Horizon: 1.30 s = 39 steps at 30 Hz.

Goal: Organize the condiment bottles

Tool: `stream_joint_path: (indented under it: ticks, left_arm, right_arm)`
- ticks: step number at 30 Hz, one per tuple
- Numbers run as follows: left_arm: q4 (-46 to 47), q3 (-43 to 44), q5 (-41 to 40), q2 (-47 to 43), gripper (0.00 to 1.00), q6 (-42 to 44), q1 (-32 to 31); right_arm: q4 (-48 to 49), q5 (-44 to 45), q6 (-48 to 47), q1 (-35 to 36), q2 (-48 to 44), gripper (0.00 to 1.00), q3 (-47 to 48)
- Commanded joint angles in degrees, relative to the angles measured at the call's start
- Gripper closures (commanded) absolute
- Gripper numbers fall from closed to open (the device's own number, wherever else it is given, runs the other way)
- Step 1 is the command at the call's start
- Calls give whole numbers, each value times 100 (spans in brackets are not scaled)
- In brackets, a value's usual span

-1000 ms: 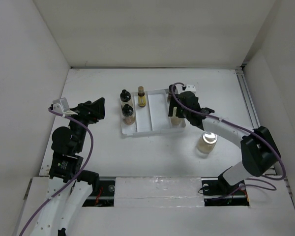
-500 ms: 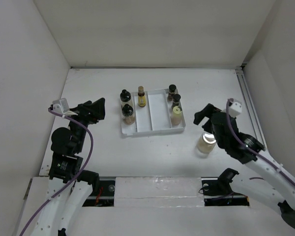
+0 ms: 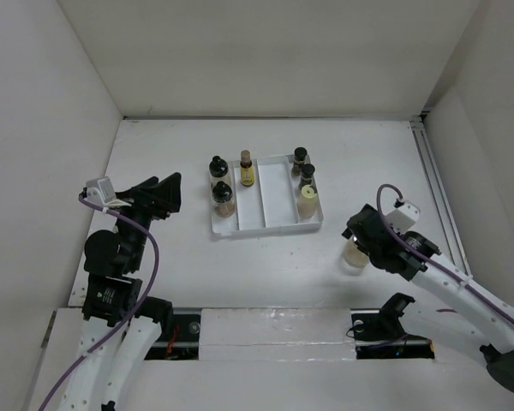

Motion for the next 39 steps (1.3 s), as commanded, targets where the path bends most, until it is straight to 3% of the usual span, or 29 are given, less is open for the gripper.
stream_joint_path:
  ticks: [1,5,10,23,28,39]
  left_arm:
    - [258,52,118,-44,31,-89,-28]
    - [205,193,119,-44,31,-142,-160]
    - [205,194,84,-211,31,-89,-274]
    - [205,141,92,-211,31,-36,-275]
    - [205,141,92,-211,31,-36,-275]
    - [205,141,92,-263,31,-36,-275]
  right_arm:
    - [-158,194,143,-323,109,0,193]
    - [79,1,-252,-894,320,0,246]
    - [922,-745,-1412,-1528,786,2,246]
    - [1381,-1055,-1545,-966,1225,2,-18]
    - [1539,-1177,-1677,-1019,1288,16,-18]
    - [1170,-1292,-1554,-702,1279,8,35]
